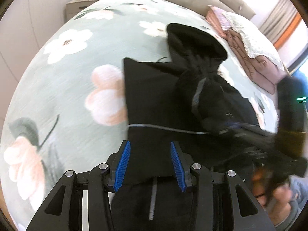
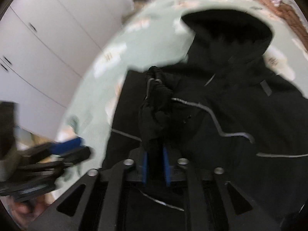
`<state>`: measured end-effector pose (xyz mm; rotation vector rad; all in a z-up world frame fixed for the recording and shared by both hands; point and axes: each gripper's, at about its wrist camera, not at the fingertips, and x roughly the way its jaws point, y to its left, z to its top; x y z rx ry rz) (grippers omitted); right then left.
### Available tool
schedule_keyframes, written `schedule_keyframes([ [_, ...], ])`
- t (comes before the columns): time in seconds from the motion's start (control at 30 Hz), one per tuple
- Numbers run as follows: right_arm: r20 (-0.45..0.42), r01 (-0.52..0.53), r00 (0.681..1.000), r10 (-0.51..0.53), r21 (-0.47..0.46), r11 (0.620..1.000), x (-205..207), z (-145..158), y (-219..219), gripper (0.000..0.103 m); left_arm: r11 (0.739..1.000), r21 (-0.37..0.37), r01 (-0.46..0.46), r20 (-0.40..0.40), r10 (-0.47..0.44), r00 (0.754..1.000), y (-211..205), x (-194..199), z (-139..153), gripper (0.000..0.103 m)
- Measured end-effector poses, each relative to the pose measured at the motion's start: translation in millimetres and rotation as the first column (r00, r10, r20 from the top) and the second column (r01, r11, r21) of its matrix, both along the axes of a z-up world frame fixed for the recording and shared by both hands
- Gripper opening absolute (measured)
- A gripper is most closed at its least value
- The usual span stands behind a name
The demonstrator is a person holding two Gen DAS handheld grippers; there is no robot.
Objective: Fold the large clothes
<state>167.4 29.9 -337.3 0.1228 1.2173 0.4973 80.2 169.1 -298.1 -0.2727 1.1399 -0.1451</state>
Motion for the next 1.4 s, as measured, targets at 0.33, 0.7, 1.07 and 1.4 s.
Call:
schedule_keyframes([
  [0.33,-0.012,0.012,1.000,-0.011,0.083,0.996,-34,40,-55,0.075,0.973,-0.209,0.094,-0.039,-0.105,0.994,13,26,-19,0.045],
  [0.7,0.026,0.390,0.921,-0.390,-0.112,0.914,-45,45,-207,0.078,0.940,-0.297,0.165,-0.123,-0.209,0.970,-57,93,-73,0.038],
  [1.07,-0.002,0.410,0.905,-0.425,-0.256,0.875,-1,-10,-237,0.078,0.942,-0.327,0.078,-0.067,-0.105,0.992,1,73,-45,0.020],
  [1.4,0.022,0.252,0.965,-0.263,-0.374,0.892,5,-18,-222,0.080,0.957,-0.288,-0.032,-0.147,-0.011,0.989,-3,62,-60,0.025],
])
